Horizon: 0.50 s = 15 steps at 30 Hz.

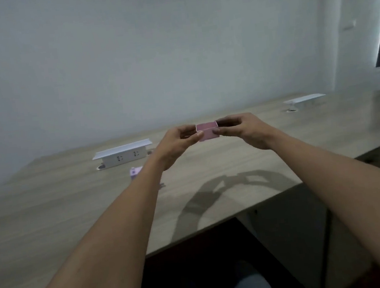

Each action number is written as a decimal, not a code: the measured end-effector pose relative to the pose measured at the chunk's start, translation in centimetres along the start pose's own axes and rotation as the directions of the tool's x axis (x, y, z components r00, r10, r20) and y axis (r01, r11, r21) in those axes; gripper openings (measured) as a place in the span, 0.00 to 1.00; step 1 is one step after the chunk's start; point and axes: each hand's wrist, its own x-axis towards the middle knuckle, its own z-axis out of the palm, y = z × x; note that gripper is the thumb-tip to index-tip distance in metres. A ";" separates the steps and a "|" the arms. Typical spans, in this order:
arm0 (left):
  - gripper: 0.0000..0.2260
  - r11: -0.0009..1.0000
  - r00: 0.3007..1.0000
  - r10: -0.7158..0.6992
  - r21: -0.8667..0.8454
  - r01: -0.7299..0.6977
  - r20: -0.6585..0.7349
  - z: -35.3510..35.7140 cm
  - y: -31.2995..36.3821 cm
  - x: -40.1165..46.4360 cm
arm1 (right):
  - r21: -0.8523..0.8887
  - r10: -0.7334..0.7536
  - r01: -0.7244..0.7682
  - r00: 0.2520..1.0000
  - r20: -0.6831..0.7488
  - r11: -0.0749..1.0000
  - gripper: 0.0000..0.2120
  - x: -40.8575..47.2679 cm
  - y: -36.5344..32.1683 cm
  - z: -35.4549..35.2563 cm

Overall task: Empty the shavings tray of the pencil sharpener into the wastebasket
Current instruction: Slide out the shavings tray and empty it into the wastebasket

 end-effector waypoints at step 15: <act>0.19 0.972 0.958 0.098 -0.232 -0.034 0.270 24.0 1.4 2.6 | 0.050 0.233 -0.229 0.926 -0.298 0.972 0.27 -16.3 4.2 -17.2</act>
